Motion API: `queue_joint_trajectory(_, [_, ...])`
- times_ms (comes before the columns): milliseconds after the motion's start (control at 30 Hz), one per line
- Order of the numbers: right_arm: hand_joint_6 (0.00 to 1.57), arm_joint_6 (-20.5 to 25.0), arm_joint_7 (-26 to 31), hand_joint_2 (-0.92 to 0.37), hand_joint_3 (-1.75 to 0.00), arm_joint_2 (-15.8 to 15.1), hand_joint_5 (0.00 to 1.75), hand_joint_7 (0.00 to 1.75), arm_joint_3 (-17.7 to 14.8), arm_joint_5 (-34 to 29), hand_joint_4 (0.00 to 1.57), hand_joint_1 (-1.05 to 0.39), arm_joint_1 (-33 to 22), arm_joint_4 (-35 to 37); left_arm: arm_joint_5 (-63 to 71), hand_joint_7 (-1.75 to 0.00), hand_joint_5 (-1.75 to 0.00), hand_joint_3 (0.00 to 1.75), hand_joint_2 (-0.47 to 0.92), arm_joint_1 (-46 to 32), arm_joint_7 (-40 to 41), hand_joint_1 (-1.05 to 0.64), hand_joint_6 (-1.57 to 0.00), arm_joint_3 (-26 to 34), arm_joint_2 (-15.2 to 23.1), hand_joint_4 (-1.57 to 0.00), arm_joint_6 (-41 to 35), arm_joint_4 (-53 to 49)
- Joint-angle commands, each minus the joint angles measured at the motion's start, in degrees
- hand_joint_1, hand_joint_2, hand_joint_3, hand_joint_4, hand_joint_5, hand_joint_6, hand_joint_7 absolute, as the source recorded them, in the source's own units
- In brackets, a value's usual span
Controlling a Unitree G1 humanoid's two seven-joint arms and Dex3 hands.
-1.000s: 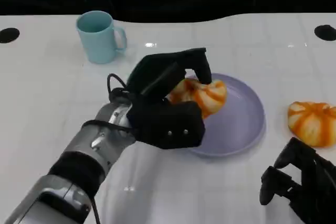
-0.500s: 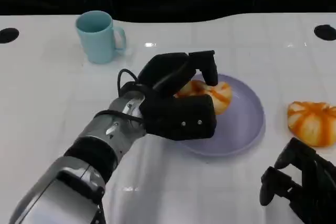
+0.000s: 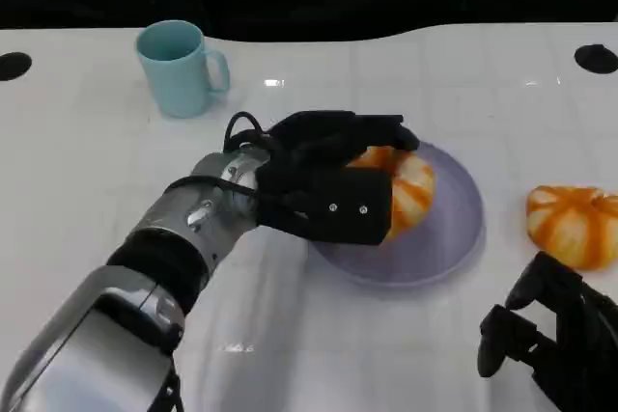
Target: Grasp the bread from the table and place it into the plate.
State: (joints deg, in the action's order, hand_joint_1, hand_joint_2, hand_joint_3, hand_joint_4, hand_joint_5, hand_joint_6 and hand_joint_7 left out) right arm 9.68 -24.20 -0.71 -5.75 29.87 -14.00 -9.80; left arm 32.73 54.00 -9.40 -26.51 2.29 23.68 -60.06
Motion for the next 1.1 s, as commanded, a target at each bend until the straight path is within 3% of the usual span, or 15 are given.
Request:
queue_joint_trajectory(33, [0.59, 0.4, 0.0, -0.92, -0.36, -0.7, 1.75, 1.57, -0.5, 0.4, 0.73, -0.59, -0.3, -0.5, -1.5, -0.09, -0.25, 0.42, 0.92, 0.5, -3.2, -0.93, -0.11, 0.6, 1.7, 0.00, -0.2, 2.9])
queue_joint_trajectory(333, [0.60, 0.5, 0.2, -0.92, -0.37, -0.7, 1.75, 1.58, -0.3, 0.2, 0.74, -0.59, -0.2, -0.7, -3.0, -0.08, -0.23, 0.43, 0.92, -0.8, -5.5, -0.97, -0.11, 1.1, 3.5, 0.00, -0.7, 6.9])
queue_joint_trajectory(1100, [0.59, 0.6, 0.2, -0.92, -0.37, -0.7, 1.75, 1.59, -0.3, 0.2, 0.74, -0.58, -0.2, -0.8, -3.2, -0.06, -0.23, 0.42, 0.92, -1.3, -6.0, -0.96, -0.11, 1.0, 3.7, 0.00, -1.5, 8.2])
